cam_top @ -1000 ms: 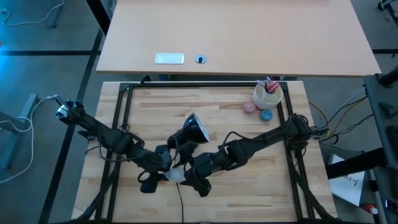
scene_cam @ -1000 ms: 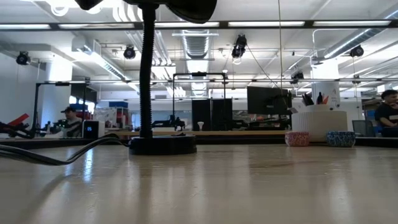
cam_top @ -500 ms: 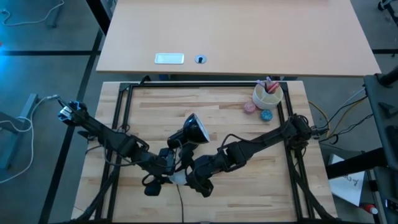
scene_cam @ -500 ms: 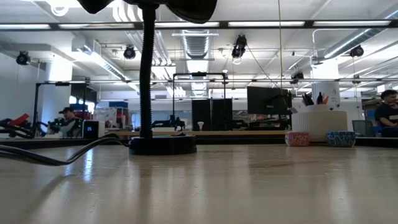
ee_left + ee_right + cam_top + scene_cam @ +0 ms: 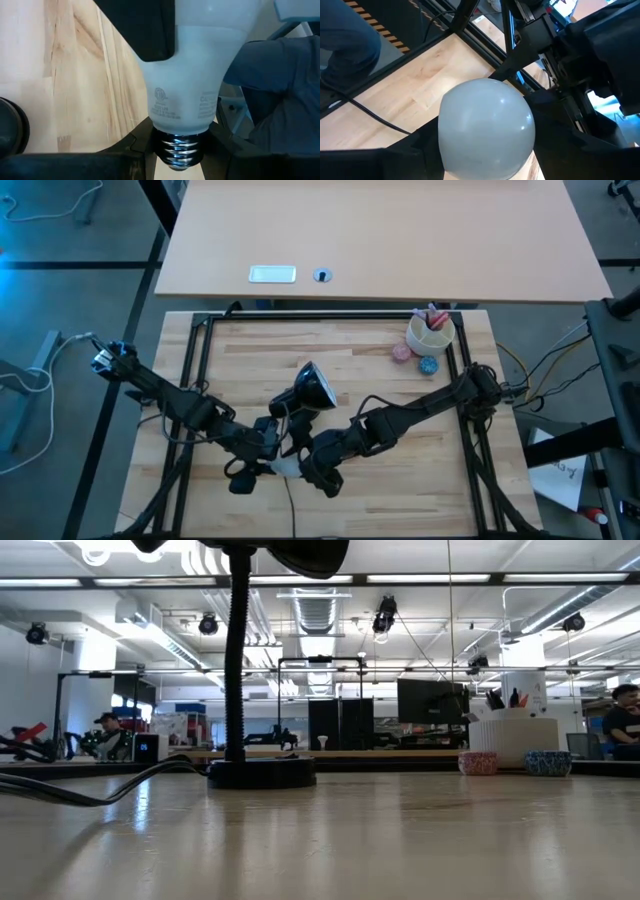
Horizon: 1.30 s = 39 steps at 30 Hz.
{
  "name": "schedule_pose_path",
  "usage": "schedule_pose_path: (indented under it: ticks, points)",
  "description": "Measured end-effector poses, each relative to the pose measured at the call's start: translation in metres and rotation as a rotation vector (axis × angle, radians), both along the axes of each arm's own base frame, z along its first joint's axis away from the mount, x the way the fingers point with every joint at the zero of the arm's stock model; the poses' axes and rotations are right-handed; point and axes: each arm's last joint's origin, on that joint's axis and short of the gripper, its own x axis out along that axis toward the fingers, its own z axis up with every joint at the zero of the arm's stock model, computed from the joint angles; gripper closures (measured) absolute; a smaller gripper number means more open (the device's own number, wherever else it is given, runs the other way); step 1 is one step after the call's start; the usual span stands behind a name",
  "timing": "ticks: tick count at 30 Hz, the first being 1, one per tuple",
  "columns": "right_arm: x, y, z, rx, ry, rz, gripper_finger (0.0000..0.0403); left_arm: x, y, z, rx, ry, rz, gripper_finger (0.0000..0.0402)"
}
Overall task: Screw lightbulb
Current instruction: Insert the lightbulb into the lamp
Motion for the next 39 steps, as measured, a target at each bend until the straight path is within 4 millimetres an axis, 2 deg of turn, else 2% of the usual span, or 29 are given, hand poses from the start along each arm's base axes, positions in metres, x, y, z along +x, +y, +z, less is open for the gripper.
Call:
schedule_pose_path:
  ticks: [12,17,23,28,33,36,39]
  points:
    - [0.000,0.000,0.014,0.095,-0.011,-0.042,0.0176,-0.006,-0.001,0.008,0.028,-0.060,-0.026,0.0268]
    - [-0.005,-0.002,0.027,0.134,0.010,-0.061,0.0175,-0.021,-0.003,0.019,0.045,-0.116,-0.013,0.0251]
    - [-0.019,-0.007,0.045,0.172,0.037,-0.086,0.0179,-0.043,-0.005,0.025,0.075,-0.089,0.034,0.0230]
    - [-0.050,-0.020,0.081,0.224,0.009,-0.108,0.0181,-0.057,-0.003,0.022,0.172,-0.113,0.122,0.0219]
    - [-0.092,-0.040,0.120,0.285,-0.039,-0.130,0.0180,-0.063,0.007,0.014,0.296,-0.200,0.250,0.0218]
    - [-0.119,-0.052,0.136,0.292,-0.047,-0.169,0.0185,-0.065,0.014,0.009,0.358,-0.281,0.334,0.0218]
    - [-0.143,-0.067,0.144,0.266,-0.038,-0.246,0.0184,-0.067,0.018,0.008,0.376,-0.372,0.391,0.0218]
